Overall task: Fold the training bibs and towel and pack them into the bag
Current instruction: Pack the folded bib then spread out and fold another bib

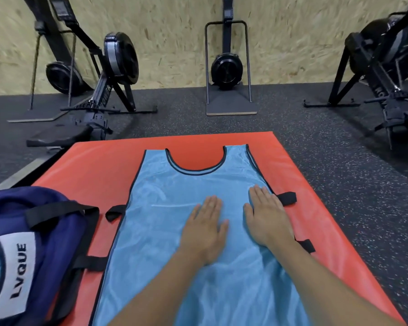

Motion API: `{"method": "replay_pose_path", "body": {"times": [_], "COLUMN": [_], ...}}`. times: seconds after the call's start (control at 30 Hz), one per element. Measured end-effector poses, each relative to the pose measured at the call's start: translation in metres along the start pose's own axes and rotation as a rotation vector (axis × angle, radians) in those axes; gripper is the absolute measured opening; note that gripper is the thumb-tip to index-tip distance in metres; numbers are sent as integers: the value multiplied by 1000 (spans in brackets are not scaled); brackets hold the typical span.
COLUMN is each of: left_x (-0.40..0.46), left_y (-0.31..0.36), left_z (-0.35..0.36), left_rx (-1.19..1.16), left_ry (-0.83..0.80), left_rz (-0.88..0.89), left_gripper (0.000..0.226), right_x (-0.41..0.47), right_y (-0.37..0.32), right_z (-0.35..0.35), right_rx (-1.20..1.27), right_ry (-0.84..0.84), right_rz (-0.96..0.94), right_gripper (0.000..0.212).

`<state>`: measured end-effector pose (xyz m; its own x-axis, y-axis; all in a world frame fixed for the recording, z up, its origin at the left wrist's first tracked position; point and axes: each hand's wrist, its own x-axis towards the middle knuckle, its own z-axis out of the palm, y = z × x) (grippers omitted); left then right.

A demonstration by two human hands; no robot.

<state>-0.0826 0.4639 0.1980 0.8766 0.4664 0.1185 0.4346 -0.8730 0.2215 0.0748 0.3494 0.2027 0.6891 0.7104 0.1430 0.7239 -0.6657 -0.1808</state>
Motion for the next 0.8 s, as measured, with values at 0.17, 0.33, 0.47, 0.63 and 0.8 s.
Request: {"method": "replay_pose_path", "body": {"times": [0.17, 0.33, 0.47, 0.63, 0.8], "left_x": [-26, -28, -21, -36, -76], "left_y": [-110, -93, -2, -36, -133], "left_z": [-37, -47, -17, -14, -40], "left_rx": [58, 88, -21, 11, 32], "left_ry": [-8, -54, 9, -19, -21], "left_rz": [-245, -297, -55, -100, -202], "left_gripper": [96, 75, 87, 92, 92], "right_x": [-3, -2, -5, -3, -3], "right_y": [-2, -2, -3, -2, -1], "right_z": [-3, -1, -2, -2, -3], "right_rx": [6, -10, 1, -12, -5], "right_ry": [-24, -8, -8, -18, -22], "right_rz": [5, 8, 11, 12, 5], "right_gripper": [62, 62, 61, 60, 59]}}
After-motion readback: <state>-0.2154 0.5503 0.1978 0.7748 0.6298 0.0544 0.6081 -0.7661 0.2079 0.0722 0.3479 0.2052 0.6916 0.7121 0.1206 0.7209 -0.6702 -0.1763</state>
